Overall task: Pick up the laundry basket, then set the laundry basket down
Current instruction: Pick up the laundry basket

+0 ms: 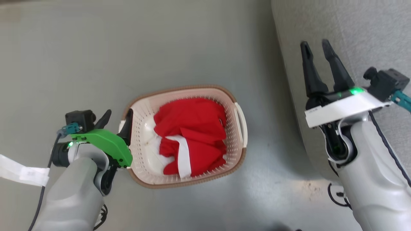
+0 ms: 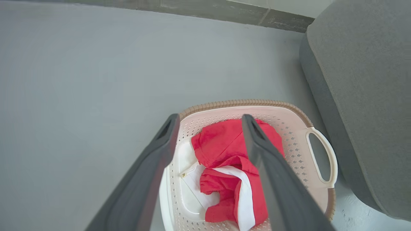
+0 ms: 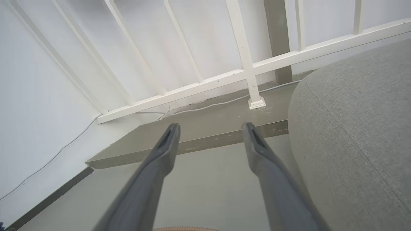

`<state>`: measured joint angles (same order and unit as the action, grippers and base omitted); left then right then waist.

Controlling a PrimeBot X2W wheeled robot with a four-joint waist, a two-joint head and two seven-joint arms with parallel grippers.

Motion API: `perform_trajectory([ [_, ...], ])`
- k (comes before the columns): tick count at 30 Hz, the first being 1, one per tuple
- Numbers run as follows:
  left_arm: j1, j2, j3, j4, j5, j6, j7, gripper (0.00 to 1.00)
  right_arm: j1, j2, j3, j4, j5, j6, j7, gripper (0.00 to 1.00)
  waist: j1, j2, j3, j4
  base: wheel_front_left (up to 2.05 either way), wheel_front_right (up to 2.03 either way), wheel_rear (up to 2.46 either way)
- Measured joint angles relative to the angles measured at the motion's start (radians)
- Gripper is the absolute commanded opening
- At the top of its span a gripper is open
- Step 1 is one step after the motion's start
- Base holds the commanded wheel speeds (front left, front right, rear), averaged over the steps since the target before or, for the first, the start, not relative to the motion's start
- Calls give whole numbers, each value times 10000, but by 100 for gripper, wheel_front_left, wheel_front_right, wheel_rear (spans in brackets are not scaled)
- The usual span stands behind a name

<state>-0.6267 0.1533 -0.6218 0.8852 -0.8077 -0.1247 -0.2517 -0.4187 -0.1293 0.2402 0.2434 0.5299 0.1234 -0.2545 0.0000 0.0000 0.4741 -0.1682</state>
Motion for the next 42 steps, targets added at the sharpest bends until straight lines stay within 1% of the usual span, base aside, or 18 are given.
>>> perform_trajectory([
  [2,54,35,46,-280,217,0,0,100,193,-48,-88,58,0,0,0,100,0,0,-279,40,0,0,0],
  [6,94,207,570,-1198,410,0,0,100,560,-132,-242,102,-10,0,0,100,0,0,-837,145,0,0,0],
  [9,282,219,803,-1685,621,0,0,100,787,-196,-316,117,-13,0,0,100,0,0,-1255,247,0,0,0],
  [25,2592,192,2155,-3708,1716,4,0,100,2313,-257,-232,222,-215,0,0,100,-1,0,-3509,884,0,0,0],
  [29,3098,201,2420,-4334,2176,33,0,100,2561,-259,-201,196,-295,0,0,100,-1,0,-4006,1016,0,0,0],
  [35,3744,199,2842,-5160,2556,121,0,100,2692,-280,-165,15,-384,0,0,100,-1,0,-4477,1159,0,0,0],
  [42,4509,117,3114,-5751,2869,201,0,100,2895,-299,-232,-113,-449,0,0,100,-1,0,-4599,1194,0,0,0],
])
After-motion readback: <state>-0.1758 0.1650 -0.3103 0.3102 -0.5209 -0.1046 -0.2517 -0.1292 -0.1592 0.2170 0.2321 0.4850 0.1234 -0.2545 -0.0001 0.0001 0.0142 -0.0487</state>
